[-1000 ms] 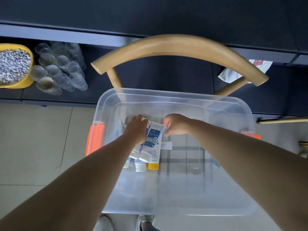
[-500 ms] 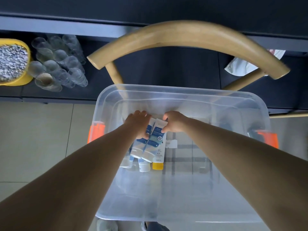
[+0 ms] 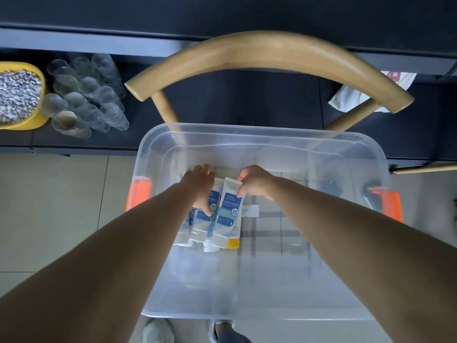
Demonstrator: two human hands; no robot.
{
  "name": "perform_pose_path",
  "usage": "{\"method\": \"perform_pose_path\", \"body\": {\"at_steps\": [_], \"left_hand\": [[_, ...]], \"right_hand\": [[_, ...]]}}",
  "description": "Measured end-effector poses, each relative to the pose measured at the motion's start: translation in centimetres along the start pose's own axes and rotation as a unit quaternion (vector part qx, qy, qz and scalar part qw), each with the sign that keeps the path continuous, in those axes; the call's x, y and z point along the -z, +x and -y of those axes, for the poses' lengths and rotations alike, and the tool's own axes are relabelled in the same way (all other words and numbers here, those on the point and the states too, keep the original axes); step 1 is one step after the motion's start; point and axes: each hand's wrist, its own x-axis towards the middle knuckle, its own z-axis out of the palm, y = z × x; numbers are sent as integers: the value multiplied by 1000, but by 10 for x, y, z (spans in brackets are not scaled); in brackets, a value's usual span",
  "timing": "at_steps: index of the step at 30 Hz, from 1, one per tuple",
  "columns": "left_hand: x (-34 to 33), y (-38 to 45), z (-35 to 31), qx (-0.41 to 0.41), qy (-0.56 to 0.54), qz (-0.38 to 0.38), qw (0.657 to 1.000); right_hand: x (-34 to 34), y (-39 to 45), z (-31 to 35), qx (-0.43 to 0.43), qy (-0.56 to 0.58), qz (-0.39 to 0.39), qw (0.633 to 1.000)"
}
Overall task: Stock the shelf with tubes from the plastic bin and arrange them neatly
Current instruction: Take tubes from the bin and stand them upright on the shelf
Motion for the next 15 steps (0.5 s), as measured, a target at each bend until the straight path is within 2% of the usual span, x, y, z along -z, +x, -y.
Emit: {"method": "perform_pose_path", "body": {"at_steps": [3,8,15], "left_hand": [[-4,-8,3,10,-37,9,999],[-6,-24,4,33,-190,38,981],[8,-47,1,40,-179,24,983]], "right_hand": [[0,-4,-2,-3,45,21,999],[-3,-16,-7,10,86,49,995],[-3,-44,-11,65,32,38,997]]}}
